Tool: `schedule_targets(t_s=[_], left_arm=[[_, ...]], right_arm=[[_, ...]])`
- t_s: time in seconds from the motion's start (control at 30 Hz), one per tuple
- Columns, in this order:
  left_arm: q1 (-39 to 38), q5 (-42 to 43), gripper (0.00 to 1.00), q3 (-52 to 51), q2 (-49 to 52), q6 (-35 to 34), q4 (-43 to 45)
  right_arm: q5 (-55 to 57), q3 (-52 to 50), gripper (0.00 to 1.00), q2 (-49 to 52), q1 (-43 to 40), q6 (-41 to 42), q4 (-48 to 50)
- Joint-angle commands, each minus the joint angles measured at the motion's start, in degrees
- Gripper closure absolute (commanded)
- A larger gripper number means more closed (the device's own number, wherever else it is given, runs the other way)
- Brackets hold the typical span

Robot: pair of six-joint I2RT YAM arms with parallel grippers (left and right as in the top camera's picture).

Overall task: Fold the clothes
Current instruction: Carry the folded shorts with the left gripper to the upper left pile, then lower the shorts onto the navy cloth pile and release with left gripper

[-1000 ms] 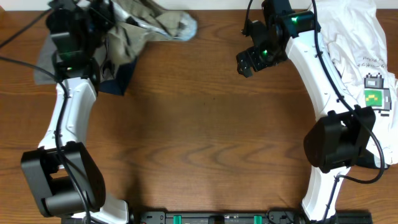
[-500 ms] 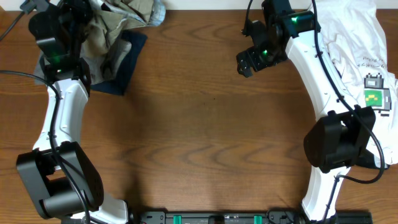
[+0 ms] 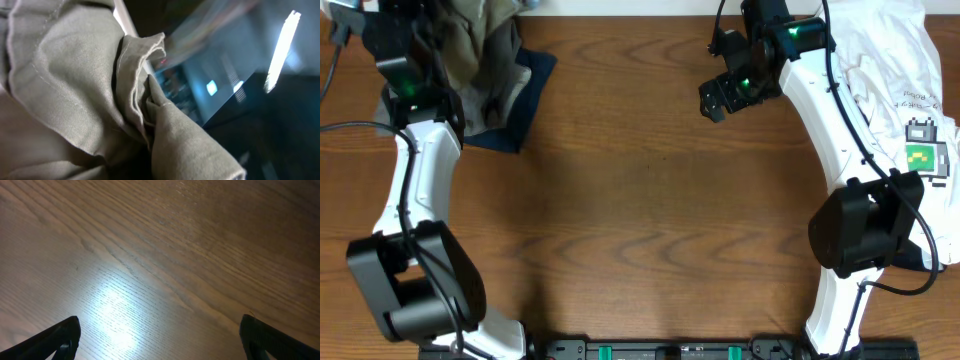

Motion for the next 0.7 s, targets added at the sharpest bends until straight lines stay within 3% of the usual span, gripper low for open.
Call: schedule_targets(t_s=[0.0,0.17,0.3,0.5,0.67], left_arm=[[0.20,-3.41,0.94,4.28,4.50,-14.93,5.29],[0.76,1.66,0.94,10.99,14.53,-24.85,11.50],[1.38,8.87,0.94,14.32,20.04,-26.34,13.38],[4.15,27.36,0.94,13.86,20.74,-14.73,10.73],[8.24,43.98,0.94,13.86,20.72,-13.20,10.01]], right_arm=[[-1.09,0.22,0.01,-0.26,-0.07,0.46,-0.02],[-1.11,0.20,0.01,-0.11,-0.07,0.46,-0.07],[-1.09,0.20,0.01,0.09,-0.07,0.46,0.00],[-1.22,0.20,0.01,0.83,-0.04,0.50,0.55],[-4.37,0.20,0.01,1.90,-0.04,0.50,3.19]])
